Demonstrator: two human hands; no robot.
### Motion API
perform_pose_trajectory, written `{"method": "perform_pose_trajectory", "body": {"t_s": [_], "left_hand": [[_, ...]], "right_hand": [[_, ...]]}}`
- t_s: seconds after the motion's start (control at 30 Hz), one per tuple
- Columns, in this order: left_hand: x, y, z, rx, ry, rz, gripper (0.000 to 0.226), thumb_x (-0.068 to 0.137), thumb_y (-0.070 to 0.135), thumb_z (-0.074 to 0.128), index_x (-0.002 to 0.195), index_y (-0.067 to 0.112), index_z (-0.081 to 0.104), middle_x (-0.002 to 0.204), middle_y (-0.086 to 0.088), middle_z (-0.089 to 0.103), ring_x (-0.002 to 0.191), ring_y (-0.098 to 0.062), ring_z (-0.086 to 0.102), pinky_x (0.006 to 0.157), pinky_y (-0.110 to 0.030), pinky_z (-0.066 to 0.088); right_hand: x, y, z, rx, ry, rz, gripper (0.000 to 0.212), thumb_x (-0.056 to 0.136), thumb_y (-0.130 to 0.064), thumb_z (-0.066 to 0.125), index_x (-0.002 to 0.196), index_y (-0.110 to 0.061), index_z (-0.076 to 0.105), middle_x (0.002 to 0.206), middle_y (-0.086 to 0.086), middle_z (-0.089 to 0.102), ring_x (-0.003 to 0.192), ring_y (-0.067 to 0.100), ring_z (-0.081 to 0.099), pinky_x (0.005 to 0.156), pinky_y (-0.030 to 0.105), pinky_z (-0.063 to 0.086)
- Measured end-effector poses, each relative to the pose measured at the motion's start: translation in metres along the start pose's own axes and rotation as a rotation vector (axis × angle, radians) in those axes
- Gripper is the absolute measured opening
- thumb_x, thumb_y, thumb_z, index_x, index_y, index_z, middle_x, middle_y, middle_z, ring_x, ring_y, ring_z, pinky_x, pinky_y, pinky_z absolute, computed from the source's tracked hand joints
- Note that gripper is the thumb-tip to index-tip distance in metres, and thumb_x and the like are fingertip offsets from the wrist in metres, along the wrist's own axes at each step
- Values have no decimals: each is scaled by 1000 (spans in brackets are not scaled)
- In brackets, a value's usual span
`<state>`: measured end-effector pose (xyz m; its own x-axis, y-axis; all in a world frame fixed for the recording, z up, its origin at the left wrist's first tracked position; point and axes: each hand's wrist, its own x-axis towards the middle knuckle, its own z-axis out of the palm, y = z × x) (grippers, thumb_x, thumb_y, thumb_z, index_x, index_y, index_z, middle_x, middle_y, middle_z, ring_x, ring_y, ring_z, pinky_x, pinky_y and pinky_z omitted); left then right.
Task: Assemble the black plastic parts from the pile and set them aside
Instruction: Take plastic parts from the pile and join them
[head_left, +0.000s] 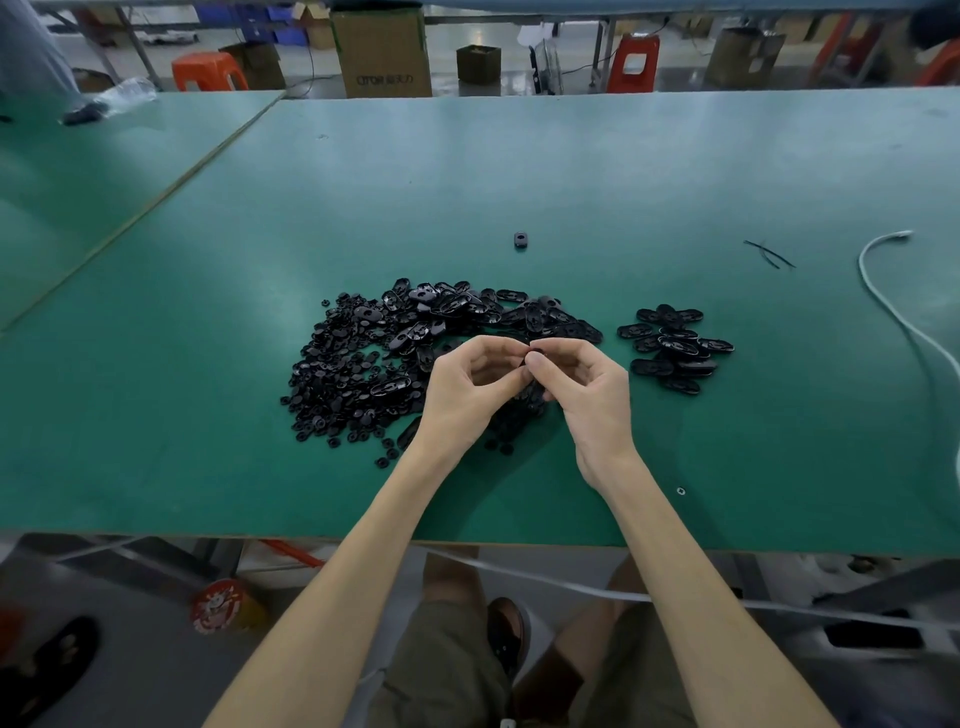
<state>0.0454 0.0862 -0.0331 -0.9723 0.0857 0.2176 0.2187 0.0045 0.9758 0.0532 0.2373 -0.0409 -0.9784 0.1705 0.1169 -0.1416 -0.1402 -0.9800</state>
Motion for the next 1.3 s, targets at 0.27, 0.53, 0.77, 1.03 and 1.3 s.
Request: {"method": "perform_pose_trajectory", "body": {"t_s": [0.27, 0.53, 0.77, 1.03, 1.3], "left_hand": [[0, 2, -2, -34, 9, 23, 23, 90, -1, 76, 106, 16, 73, 104, 3, 78, 97, -12, 74, 84, -21, 56], [1, 2, -5, -111, -18, -49, 23, 96, 3, 69, 118, 8, 74, 112, -4, 78, 100, -12, 73, 84, -22, 56], [1, -1, -5, -111, -2, -57, 22, 95, 5, 72, 117, 6, 75, 108, -5, 79, 96, -13, 73, 83, -25, 58], [1, -3, -5, -110, 26, -58, 17, 94, 8, 74, 111, 7, 76, 98, -2, 79, 87, -9, 71, 76, -22, 57], [2, -3, -6, -117, 17, -56, 18, 95, 7, 72, 112, 6, 75, 102, -6, 79, 92, -13, 72, 76, -22, 55]], "right_hand": [[1, 0, 1, 11, 8, 0, 12, 92, -9, 79, 103, -14, 77, 95, 0, 79, 80, 10, 67, 69, 23, 55], [0, -2, 1, 39, 21, -10, 13, 94, -13, 78, 107, -15, 74, 88, -2, 76, 77, 11, 68, 66, 25, 55], [-2, -4, 1, 37, -20, -47, 16, 97, -12, 74, 110, -20, 76, 82, -2, 71, 76, 12, 65, 65, 25, 54], [-3, -6, 3, 1, -43, -85, 15, 97, -8, 72, 102, -22, 77, 82, -2, 71, 75, 12, 63, 64, 26, 53], [-3, -7, 4, 12, -54, -83, 13, 94, -7, 76, 103, -17, 76, 81, -2, 70, 74, 11, 63, 63, 26, 52]]}}
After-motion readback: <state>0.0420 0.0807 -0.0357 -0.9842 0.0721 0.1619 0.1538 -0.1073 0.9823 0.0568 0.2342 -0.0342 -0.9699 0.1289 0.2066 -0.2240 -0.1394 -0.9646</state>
